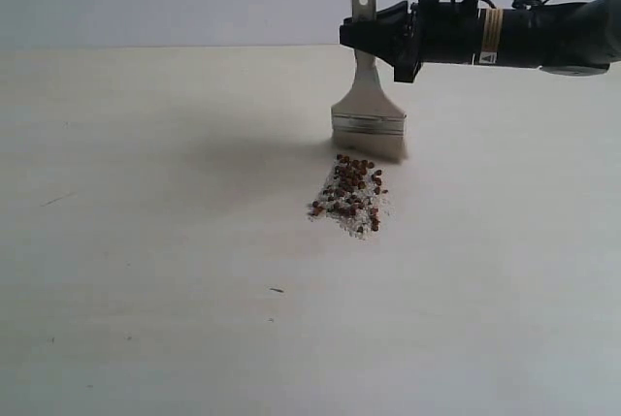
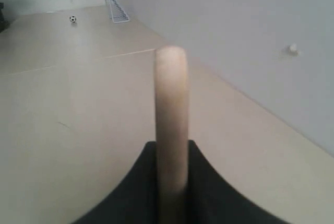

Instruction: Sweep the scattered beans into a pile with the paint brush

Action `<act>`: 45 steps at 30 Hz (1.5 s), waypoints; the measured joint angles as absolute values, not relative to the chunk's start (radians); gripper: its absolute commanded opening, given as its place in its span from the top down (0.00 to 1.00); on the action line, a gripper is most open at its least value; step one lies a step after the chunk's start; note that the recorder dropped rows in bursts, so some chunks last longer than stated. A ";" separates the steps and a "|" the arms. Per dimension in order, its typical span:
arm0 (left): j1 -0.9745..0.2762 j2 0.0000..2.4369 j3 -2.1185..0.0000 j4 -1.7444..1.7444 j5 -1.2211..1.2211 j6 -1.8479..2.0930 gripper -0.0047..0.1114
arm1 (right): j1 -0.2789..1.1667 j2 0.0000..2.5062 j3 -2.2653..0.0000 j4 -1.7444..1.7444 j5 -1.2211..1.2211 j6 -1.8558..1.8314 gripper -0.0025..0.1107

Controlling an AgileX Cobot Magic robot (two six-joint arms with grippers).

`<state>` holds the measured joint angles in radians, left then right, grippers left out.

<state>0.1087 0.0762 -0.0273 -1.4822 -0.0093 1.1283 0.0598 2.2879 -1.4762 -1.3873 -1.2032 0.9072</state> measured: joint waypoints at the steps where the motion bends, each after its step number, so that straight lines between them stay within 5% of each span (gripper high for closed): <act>1: 0.109 0.076 -0.027 -1.482 -0.009 1.128 0.96 | 0.060 2.288 -1.476 -1.395 -1.206 0.917 0.98; 45: 0.109 0.076 -0.027 -1.482 -0.009 1.128 0.96 | -0.068 2.215 -1.369 -1.406 -1.216 0.945 0.98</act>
<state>0.1087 0.0762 -0.0273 -1.4822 -0.0093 1.1283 -0.0683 2.2154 -1.3694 -1.4057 -1.2164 0.9452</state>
